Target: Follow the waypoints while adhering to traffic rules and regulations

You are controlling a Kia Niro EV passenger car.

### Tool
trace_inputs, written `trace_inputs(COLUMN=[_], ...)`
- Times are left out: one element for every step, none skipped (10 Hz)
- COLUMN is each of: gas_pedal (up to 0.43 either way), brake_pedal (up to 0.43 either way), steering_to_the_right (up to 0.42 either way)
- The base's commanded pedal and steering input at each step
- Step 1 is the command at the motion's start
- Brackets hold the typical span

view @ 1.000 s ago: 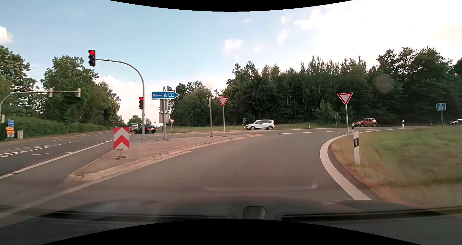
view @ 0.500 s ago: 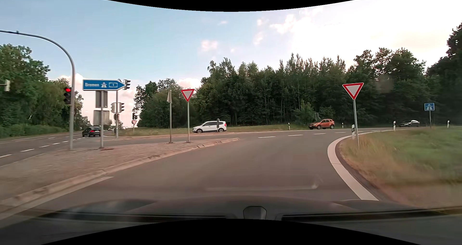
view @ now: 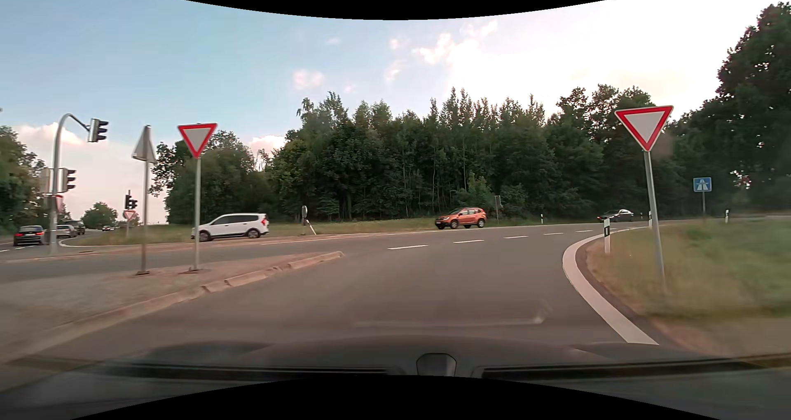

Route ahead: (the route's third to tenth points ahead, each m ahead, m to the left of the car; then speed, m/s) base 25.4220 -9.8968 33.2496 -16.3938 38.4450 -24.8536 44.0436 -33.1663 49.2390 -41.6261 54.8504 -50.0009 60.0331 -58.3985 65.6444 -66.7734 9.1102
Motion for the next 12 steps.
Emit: trace_inputs(gas_pedal=[0.209,0.209,0.220,0.220,0.228,0.228,0.228,0.228,0.228,0.240,0.240,0.248], brake_pedal=[0.000,0.000,0.000,0.000,0.000,0.000,0.000,0.000,0.000,0.000,0.000,0.000], steering_to_the_right=[0.147,0.147,0.147,0.149,0.149,0.151,0.152,0.154,0.155,0.155,0.153,0.150])
